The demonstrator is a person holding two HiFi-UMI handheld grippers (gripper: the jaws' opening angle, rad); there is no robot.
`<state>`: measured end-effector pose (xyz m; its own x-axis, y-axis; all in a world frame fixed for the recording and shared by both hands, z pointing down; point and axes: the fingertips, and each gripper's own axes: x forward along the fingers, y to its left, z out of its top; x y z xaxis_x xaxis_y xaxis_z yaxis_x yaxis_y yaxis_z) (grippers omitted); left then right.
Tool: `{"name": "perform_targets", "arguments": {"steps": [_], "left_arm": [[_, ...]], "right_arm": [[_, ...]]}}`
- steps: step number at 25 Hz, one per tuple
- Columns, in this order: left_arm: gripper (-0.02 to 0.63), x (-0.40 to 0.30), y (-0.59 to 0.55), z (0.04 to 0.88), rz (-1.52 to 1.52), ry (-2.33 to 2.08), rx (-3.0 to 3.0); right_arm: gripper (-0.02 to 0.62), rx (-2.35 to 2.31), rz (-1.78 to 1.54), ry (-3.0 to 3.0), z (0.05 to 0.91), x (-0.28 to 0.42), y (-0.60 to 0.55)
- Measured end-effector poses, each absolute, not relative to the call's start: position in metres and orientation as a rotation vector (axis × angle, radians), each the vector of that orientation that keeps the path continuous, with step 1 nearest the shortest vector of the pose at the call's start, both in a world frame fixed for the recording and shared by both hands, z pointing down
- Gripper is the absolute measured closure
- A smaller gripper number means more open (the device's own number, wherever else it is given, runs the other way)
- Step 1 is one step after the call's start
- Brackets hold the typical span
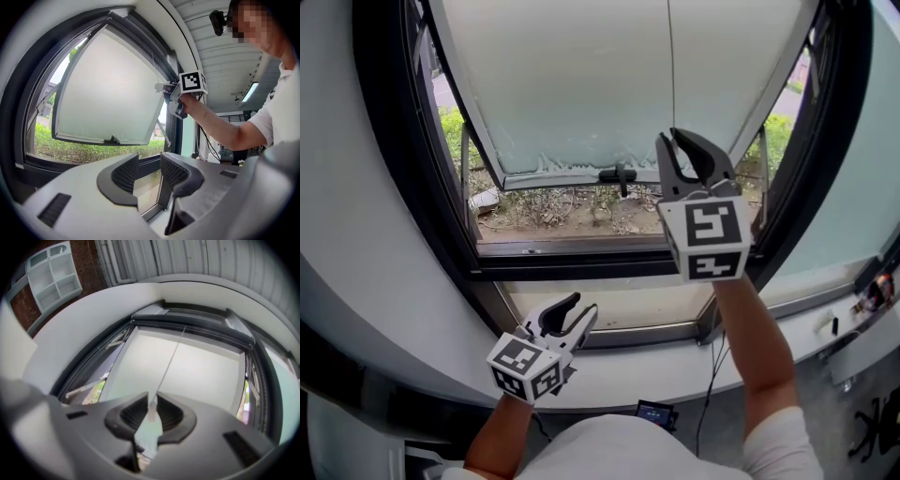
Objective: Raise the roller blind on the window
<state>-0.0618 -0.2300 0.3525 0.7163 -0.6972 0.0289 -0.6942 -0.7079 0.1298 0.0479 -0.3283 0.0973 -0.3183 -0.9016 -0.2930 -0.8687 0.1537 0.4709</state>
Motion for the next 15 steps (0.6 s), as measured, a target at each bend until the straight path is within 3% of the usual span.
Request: {"name": "perform_targets", "arguments": {"steps": [15], "left_arm": [[0.442,-0.068,-0.230,0.357,-0.023,-1.129,2.778]], "right_arm": [[0.532,1.788,-0.849,-2.328,0.109,0.044,-0.335]]}}
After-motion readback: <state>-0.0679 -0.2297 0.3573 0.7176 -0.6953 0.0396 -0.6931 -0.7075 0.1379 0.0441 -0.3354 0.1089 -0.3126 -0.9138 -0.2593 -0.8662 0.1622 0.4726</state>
